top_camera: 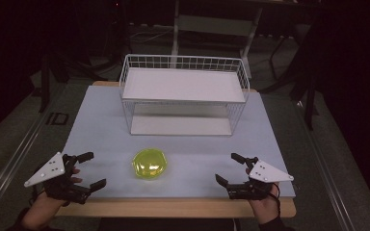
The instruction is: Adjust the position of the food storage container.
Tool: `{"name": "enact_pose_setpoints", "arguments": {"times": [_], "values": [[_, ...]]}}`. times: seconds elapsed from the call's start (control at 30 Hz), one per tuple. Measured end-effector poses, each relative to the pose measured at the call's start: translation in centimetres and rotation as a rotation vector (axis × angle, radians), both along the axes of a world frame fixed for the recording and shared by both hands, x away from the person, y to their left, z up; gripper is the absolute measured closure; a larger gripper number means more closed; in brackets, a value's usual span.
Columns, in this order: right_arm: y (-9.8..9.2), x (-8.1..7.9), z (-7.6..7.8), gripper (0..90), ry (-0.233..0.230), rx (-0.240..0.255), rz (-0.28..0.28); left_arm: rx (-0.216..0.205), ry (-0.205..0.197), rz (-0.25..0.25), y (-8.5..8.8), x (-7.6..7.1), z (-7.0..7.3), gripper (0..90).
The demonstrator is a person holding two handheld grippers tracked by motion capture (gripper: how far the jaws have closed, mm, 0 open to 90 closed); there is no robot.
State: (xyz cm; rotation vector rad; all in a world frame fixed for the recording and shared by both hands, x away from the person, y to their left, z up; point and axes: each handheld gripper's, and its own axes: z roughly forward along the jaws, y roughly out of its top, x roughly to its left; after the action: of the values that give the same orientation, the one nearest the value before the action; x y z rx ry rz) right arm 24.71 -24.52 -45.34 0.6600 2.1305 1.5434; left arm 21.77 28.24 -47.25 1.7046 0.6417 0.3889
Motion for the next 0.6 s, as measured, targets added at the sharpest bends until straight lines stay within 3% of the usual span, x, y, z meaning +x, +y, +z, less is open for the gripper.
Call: {"name": "enact_pose_setpoints", "arguments": {"times": [0.23, 0.3, 0.37, 0.5, 0.6], "values": [[-0.1, -0.1, 0.1, 13.0, -0.006, 0.010, 0.002, -0.012, -0.004, 0.004, 0.0, 0.1, 0.2, 0.3], [-0.1, 0.0, 0.1, 13.0, -0.007, 0.012, 0.003, -0.010, 0.024, -0.006, -0.1, 0.3, 0.3, 0.4], [0.0, 0.0, 0.1, 13.0, -0.008, 0.014, 0.004, 0.036, 0.054, -0.003, -0.4, 0.3, 0.4, 0.6], [0.1, 0.0, 0.1, 13.0, -0.008, 0.012, 0.009, 0.056, 0.063, -0.046, -0.9, 0.7, 0.5, 5.4], [0.2, 0.0, 0.1, 13.0, -0.014, 0.010, 0.013, 0.115, 0.067, -0.030, -1.6, 1.1, 0.2, 11.6]]}}
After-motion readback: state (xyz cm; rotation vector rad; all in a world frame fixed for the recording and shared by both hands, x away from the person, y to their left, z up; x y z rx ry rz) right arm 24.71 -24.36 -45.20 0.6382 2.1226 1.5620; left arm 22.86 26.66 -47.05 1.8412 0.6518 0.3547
